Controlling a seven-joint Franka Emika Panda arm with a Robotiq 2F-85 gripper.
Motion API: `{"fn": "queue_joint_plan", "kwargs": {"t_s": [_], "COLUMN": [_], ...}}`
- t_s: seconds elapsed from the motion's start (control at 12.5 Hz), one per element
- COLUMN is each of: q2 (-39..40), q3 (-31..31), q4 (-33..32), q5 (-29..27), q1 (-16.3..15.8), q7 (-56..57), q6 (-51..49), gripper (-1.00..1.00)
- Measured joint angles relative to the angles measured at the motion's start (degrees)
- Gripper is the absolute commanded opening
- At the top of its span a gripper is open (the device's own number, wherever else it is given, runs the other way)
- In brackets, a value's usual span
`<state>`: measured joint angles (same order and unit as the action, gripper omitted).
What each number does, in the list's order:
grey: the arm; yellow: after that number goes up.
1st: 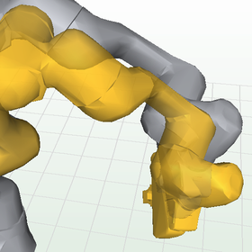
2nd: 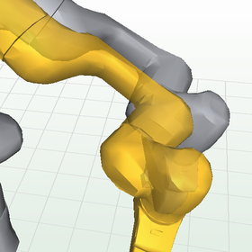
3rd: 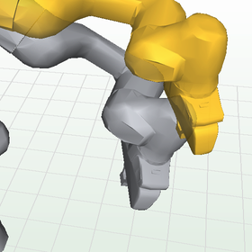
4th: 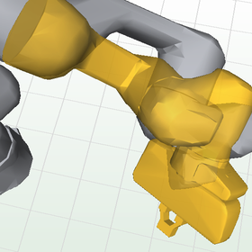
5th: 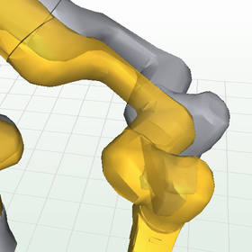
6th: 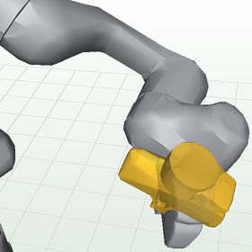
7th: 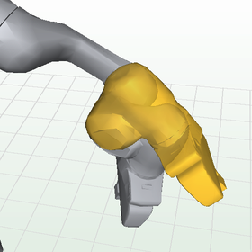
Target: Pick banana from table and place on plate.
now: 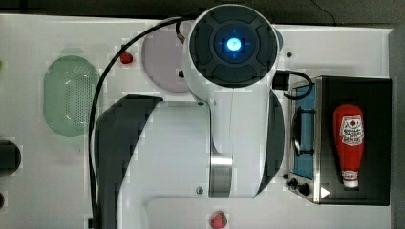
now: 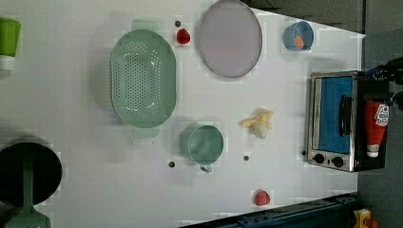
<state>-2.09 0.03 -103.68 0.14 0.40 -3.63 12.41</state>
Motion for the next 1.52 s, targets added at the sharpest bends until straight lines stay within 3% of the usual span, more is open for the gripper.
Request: {"fn": "queue_joint_plan", "kwargs": {"t_s": [0.24, 0.4, 0.56, 0.88, 1.2, 1.52], "q2": [-19.2, -28.3, -30.6, -21.2, -4.4, 9.2], "q3": [1.7, 3.2, 3.9, 3.6, 1.4, 3.5], "q4": [-17.6, -21.7, -19.6, -19.2, -26.9, -33.1], "q5": [-0.4, -0.2, -0.4, 0.1, -0.7, -2.0], "q1": [0.9, 0.4, -0.3, 1.0, 0.6, -0.3], "q7": [-1.6, -1.8, -3.0, -3.1, -3.5, -3.6], "q6": [-10.2, -9.3, -4.3, 4.9, 19.4, 31.7], "gripper": [0.99, 1.00, 1.00, 1.00, 1.00, 1.00]}}
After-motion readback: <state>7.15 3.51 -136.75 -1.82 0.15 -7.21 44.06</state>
